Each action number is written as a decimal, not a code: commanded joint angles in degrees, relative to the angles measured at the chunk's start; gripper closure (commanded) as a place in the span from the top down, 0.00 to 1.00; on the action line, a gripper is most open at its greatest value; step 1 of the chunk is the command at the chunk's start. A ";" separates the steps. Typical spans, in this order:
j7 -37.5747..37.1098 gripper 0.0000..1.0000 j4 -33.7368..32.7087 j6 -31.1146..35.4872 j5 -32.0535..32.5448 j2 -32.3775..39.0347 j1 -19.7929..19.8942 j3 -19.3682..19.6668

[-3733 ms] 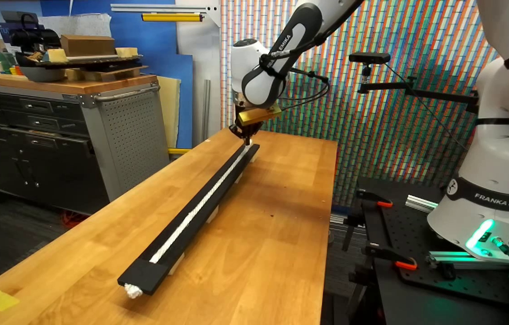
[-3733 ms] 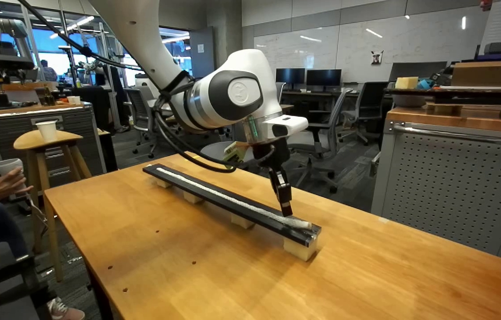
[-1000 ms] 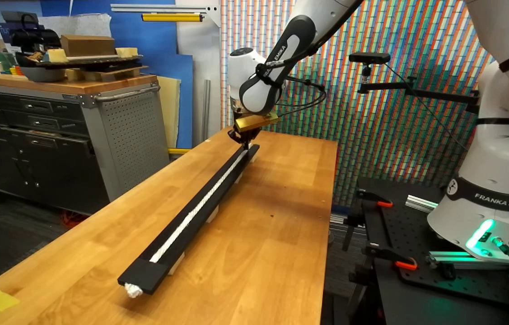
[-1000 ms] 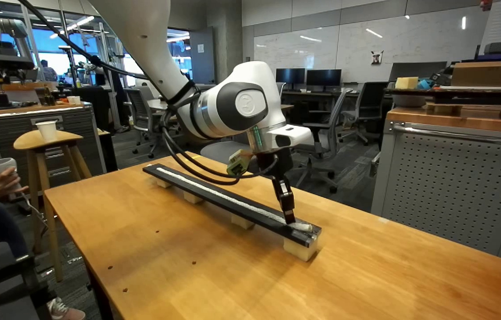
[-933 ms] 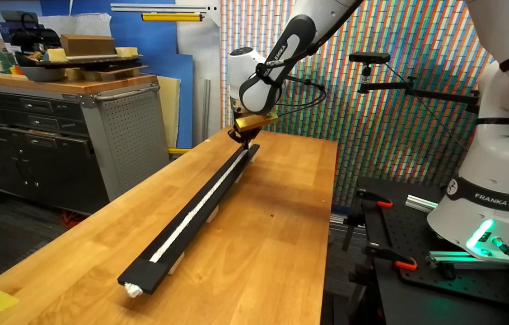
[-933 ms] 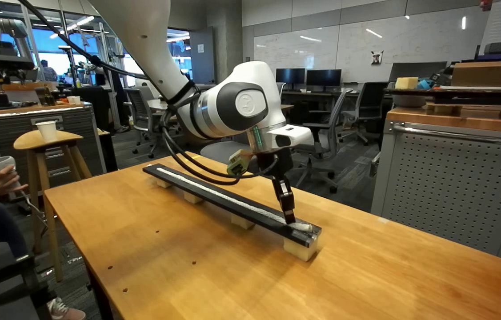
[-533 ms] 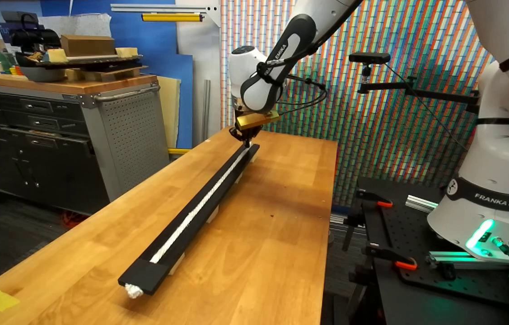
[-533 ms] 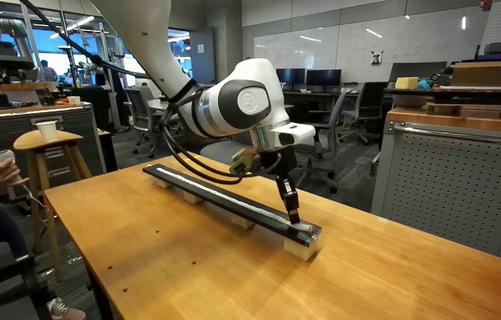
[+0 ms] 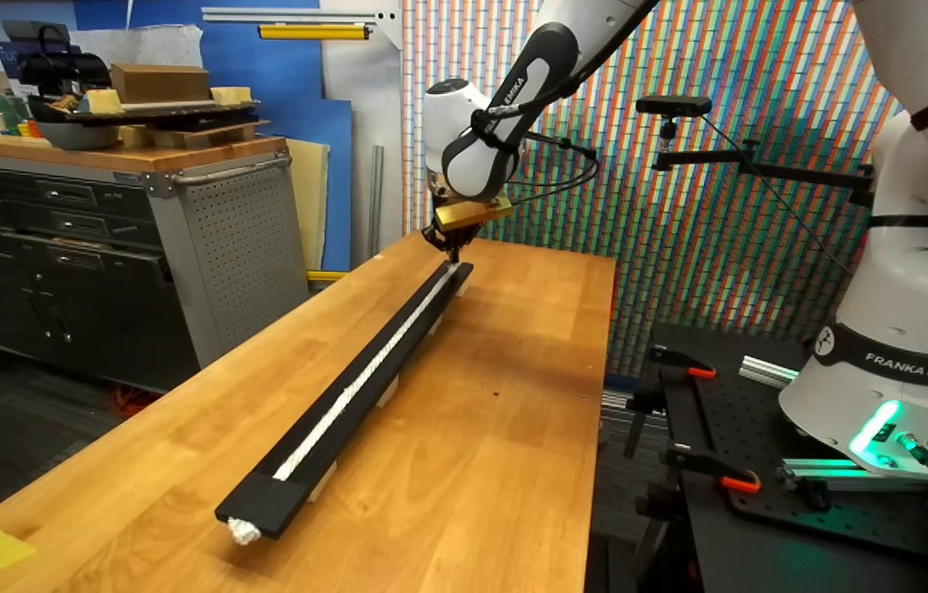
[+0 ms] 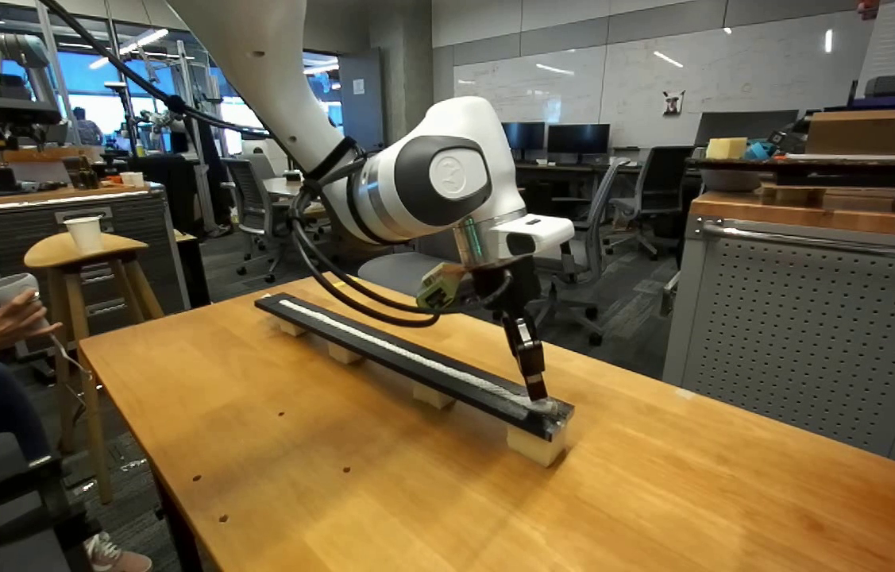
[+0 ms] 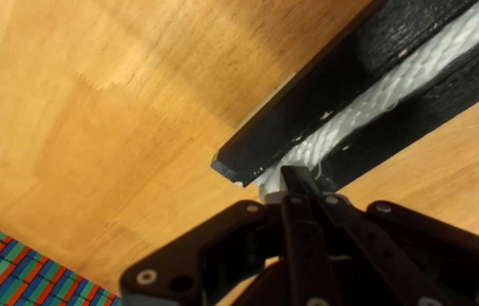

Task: Straighten the rope on the black object and press it in

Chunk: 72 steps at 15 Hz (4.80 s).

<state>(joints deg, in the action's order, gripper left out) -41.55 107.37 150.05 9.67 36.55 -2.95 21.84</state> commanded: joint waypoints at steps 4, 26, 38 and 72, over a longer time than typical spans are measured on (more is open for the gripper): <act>0.61 0.00 -1.49 -0.57 -0.57 1.07 0.78 -0.69; -2.47 0.00 -1.58 0.11 1.18 0.76 0.10 1.30; -1.05 0.00 -5.46 -2.91 -0.51 5.44 1.66 -0.67; -3.08 0.00 4.81 -0.58 4.43 -3.33 -5.21 -2.99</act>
<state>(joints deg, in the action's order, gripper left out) -45.73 113.97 149.68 14.77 31.77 -10.00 20.74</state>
